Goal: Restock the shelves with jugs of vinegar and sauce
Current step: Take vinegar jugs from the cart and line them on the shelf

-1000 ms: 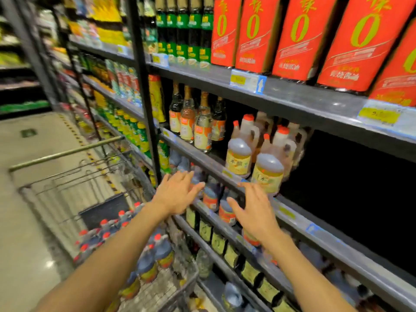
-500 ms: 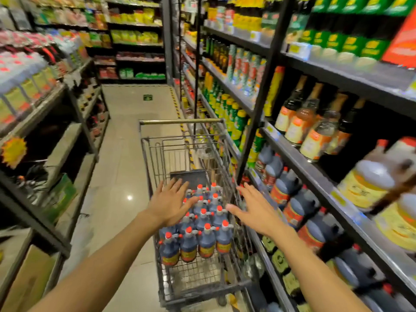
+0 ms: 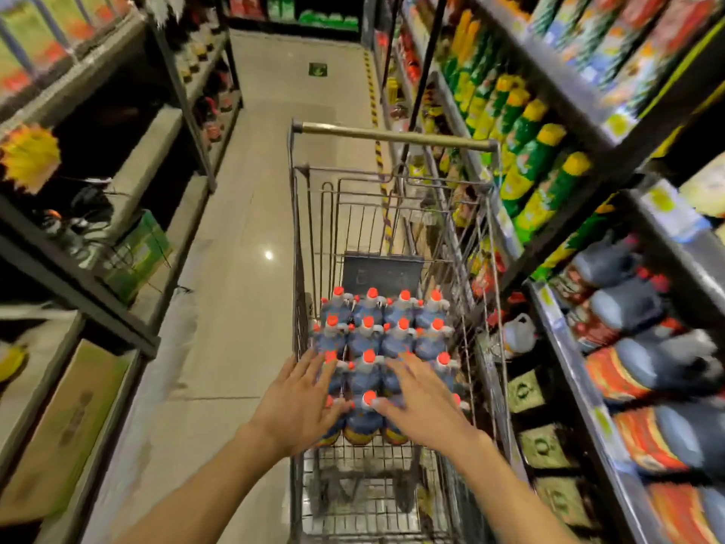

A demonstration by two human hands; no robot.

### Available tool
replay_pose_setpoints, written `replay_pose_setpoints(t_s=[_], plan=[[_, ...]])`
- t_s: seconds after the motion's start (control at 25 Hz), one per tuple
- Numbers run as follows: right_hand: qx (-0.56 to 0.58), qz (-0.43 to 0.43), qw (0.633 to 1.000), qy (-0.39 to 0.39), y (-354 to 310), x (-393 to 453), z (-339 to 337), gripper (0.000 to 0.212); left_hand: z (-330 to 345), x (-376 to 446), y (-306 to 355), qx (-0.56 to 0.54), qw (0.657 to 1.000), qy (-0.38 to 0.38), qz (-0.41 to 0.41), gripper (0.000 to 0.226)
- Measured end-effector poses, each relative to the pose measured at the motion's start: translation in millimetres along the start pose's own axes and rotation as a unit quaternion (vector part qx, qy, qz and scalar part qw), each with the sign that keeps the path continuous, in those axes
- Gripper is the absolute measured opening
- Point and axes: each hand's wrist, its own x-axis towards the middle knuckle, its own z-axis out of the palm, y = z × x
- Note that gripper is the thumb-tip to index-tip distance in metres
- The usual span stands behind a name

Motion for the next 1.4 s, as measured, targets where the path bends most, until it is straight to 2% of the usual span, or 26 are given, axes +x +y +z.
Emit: replay_pose_setpoints(t_s=[0.08, 0.24, 0.32, 0.4, 0.48, 0.56, 0.68, 0.8, 0.92, 1.16, 1.28, 1.4], plan=[[-0.019, -0.023, 0.999, -0.027, 18.3, 27.3, 37.0, 0.076, 27.7, 21.3, 3.5, -0.008, 1.000, 0.000, -0.013, 0.097], [-0.029, -0.063, 0.995, -0.078, 40.3, 62.3, 95.8, 0.073, 74.1, 52.7, 10.1, -0.002, 1.000, 0.018, -0.007, 0.088], [-0.026, -0.072, 0.993, -0.092, 44.9, 66.3, 119.7, 0.064, 97.4, 64.5, 14.3, -0.011, 1.000, -0.003, -0.025, 0.086], [-0.031, -0.081, 0.993, -0.085, 48.7, 66.6, 137.5, 0.048, 117.7, 75.4, 17.5, -0.029, 0.997, -0.052, -0.051, 0.081], [-0.038, -0.087, 0.993, -0.071, 53.7, 64.5, 149.7, 0.042, 131.4, 79.9, 20.3, -0.050, 0.994, -0.074, -0.069, 0.067], [-0.013, -0.089, 0.994, -0.061, 55.9, 58.3, 153.7, 0.044, 137.3, 78.3, 21.8, -0.069, 0.991, -0.075, -0.088, 0.052], [0.009, -0.111, 0.992, -0.051, 56.2, 38.4, 152.5, 0.048, 137.4, 69.9, 26.1, -0.092, 0.988, -0.061, -0.111, 0.049], [0.046, -0.128, 0.990, -0.024, 62.1, 19.7, 150.1, 0.037, 138.4, 54.8, 29.6, -0.107, 0.989, -0.061, -0.080, 0.035], [0.118, -0.115, 0.986, 0.023, 73.6, 2.7, 140.9, 0.033, 135.3, 38.3, 35.9, -0.157, 0.986, -0.047, -0.025, 0.032], [0.119, -0.085, 0.989, 0.002, 103.9, -34.6, 138.7, 0.033, 145.2, 35.8, 65.1, -0.259, 0.962, -0.055, 0.070, 0.023], [0.186, -0.025, 0.982, 0.001, 124.4, -38.5, 140.7, 0.040, 159.1, 39.1, 73.3, -0.318, 0.946, -0.030, 0.055, 0.030], [0.265, 0.039, 0.963, -0.017, 137.4, -33.7, 148.3, 0.051, 173.6, 37.9, 70.4, -0.403, 0.915, -0.007, -0.021, 0.046]])
